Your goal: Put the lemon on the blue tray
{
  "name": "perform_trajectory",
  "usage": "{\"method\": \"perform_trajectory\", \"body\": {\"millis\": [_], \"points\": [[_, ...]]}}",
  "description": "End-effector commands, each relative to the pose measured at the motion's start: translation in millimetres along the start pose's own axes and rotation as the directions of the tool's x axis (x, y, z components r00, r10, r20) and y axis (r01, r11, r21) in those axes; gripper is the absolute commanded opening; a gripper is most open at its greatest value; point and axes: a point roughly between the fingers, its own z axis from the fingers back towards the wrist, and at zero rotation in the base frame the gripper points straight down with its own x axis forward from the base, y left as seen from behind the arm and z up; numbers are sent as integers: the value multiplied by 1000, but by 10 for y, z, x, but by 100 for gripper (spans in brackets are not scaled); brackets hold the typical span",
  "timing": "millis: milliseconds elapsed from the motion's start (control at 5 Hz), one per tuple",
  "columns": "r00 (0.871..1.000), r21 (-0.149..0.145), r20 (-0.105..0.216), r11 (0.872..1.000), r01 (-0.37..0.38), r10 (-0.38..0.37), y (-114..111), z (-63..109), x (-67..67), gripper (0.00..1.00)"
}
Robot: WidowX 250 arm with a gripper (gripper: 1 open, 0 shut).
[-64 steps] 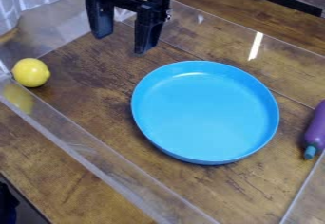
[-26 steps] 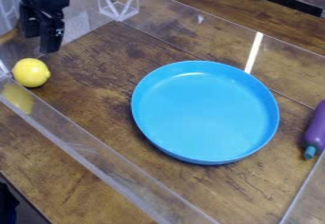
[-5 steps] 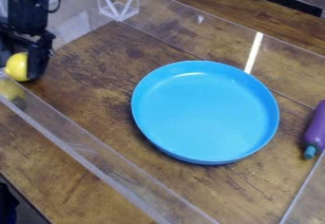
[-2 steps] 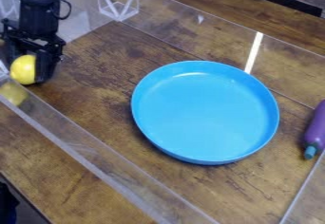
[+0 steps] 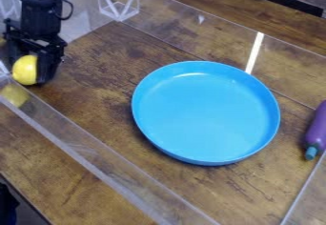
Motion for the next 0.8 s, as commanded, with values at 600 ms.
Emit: {"method": "perform_trajectory", "body": {"millis": [600], "points": [[990, 57, 136, 998, 15, -23, -516, 617, -54, 0]]}}
